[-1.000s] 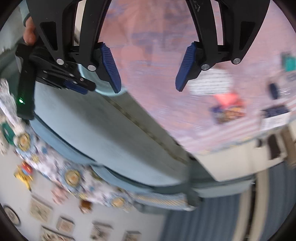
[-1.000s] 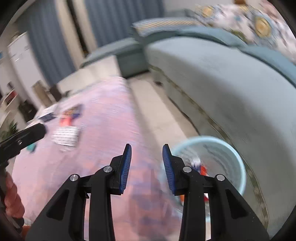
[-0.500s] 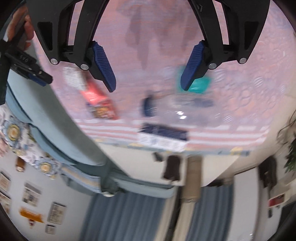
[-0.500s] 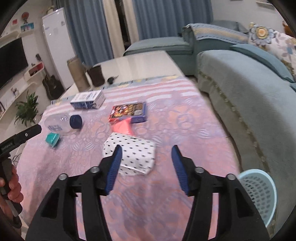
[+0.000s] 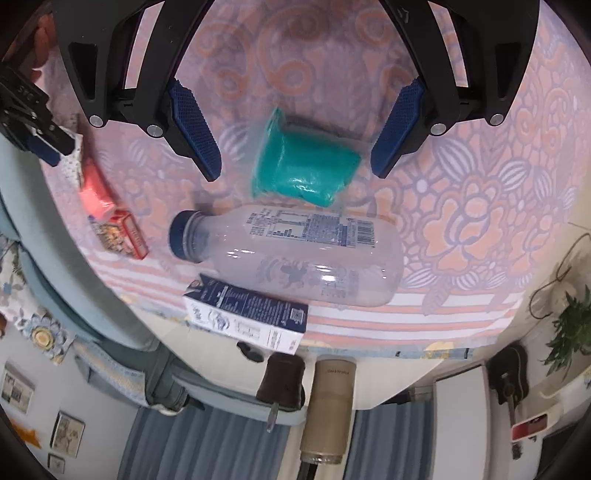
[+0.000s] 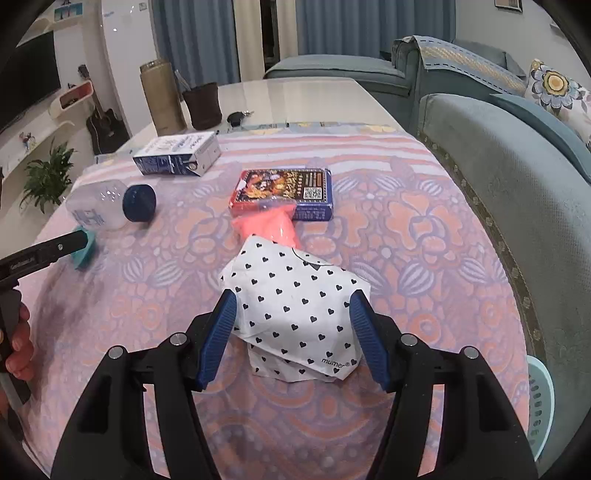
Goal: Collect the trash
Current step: 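Grasp the teal packet with the left tool while the right tool grasps the polka-dot tissue, then carry teal packet and polka-dot tissue over the blue basket and open both tools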
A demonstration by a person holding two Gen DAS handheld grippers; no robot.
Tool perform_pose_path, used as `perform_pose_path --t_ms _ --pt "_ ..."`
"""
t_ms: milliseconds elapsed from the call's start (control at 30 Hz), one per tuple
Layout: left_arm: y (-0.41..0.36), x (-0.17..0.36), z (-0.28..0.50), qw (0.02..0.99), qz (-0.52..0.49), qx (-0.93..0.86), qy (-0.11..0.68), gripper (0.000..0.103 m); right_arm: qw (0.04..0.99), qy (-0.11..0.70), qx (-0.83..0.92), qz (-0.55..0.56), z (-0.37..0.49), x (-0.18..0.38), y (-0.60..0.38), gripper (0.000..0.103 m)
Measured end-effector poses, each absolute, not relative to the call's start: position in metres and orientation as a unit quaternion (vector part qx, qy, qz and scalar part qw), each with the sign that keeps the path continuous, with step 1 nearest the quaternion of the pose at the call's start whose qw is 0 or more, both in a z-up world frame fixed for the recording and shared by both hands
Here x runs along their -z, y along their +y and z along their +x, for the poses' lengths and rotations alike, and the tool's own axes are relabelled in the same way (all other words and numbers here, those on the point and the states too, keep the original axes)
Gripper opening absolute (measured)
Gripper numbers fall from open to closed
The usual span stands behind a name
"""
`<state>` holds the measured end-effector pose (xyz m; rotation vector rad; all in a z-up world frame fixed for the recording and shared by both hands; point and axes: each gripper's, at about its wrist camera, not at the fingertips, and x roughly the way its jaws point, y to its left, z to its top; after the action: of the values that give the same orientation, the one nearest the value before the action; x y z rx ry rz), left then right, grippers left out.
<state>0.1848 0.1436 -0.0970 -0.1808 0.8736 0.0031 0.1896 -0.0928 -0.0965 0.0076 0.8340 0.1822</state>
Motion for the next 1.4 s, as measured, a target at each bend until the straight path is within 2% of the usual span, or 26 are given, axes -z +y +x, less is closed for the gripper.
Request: perform_pose_path --t_ms 133,200,267,333,400,467,533,733,833,1100,1400 --pt "0.136 0.106 0.192 0.897 -0.065 -0.014 0.437 0.08 0.907 0.413 -0.082 -0.02 0.194 0.101 -0.084 0.06" --pt "0.136 0.11 0.193 0.896 -0.061 -0.022 0.439 0.074 0.904 0.419 -0.077 -0.03 0.196 0.103 -0.08 0.06" --pt "0.138 0.11 0.193 0.896 -0.061 -0.034 0.438 0.06 0.9 0.429 -0.077 -0.034 0.199 0.106 -0.079 0.06" --pt "0.142 0.11 0.191 0.897 -0.063 -0.046 0.435 0.052 0.896 0.437 -0.073 -0.031 0.203 0.109 -0.08 0.064" --pt "0.146 0.109 0.186 0.899 -0.076 -0.048 0.429 0.048 0.895 0.439 -0.074 -0.022 0.204 0.109 -0.082 0.064" --pt "0.147 0.108 0.183 0.9 -0.079 -0.049 0.425 0.045 0.895 0.439 -0.072 -0.019 0.204 0.11 -0.083 0.057" --pt "0.145 0.106 0.178 0.904 -0.08 -0.043 0.418 0.043 0.898 0.435 -0.069 -0.018 0.203 0.109 -0.085 0.043" --pt "0.133 0.09 0.153 0.916 -0.08 -0.009 0.392 0.043 0.903 0.423 -0.074 0.019 0.193 0.103 -0.098 0.018" --pt "0.124 0.078 0.14 0.921 -0.087 0.017 0.378 0.042 0.902 0.419 -0.092 0.058 0.18 0.099 -0.112 0.018" --pt "0.075 0.029 0.109 0.935 -0.094 0.118 0.321 0.042 0.918 0.379 -0.091 0.076 0.129 0.066 -0.138 0.016" --pt "-0.025 -0.027 0.09 0.937 -0.058 0.201 0.28 0.042 0.94 0.331 -0.015 0.083 0.078 0.01 -0.225 0.016"
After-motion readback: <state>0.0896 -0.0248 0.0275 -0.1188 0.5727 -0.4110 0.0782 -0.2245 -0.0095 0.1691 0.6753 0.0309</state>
